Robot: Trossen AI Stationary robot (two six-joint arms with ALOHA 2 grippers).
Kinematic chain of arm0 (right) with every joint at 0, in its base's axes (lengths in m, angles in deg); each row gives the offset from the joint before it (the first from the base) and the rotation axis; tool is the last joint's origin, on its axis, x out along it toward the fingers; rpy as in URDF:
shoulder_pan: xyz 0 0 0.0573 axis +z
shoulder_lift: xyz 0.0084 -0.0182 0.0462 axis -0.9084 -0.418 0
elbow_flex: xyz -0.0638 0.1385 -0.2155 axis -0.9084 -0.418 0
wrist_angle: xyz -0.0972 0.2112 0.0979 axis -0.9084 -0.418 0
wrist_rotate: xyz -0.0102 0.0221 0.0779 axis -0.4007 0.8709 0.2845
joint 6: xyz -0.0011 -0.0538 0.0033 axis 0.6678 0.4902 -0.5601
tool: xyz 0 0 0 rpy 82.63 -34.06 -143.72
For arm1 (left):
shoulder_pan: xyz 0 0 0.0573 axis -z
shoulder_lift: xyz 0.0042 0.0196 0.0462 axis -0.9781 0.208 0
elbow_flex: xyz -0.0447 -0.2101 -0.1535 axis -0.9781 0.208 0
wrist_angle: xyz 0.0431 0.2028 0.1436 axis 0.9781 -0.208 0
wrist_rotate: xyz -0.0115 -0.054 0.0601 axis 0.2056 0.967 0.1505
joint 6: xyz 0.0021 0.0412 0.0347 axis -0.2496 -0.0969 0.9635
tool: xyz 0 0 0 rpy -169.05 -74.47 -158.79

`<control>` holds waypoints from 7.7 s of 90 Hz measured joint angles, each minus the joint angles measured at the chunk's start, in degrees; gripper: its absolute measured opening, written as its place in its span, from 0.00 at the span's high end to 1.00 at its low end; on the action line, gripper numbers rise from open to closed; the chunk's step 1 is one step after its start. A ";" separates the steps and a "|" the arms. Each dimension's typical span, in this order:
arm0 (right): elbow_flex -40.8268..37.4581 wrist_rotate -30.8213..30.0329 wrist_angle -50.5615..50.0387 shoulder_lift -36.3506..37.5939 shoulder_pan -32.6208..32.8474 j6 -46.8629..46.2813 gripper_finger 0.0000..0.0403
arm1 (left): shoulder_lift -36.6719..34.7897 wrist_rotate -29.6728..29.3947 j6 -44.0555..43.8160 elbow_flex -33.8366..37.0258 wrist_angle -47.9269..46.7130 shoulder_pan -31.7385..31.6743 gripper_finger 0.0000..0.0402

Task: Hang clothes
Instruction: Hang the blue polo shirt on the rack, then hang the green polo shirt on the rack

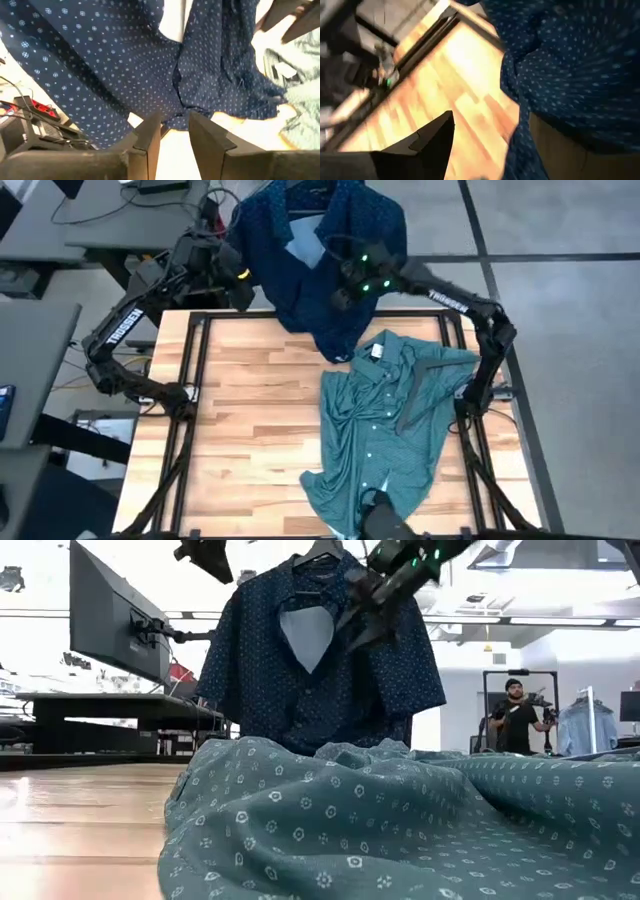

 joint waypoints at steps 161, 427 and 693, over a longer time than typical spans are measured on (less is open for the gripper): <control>14.44 15.15 -8.64 -21.28 -22.75 13.75 0.39 | -0.25 3.92 -8.52 6.93 -5.74 0.76 0.80; -33.92 -26.15 -26.51 27.26 32.24 -14.46 0.42 | 14.02 17.36 -8.90 7.93 6.40 28.26 0.80; -30.94 -19.67 -21.85 33.29 18.68 11.41 0.42 | -5.42 0.07 -42.38 46.42 45.09 30.62 0.80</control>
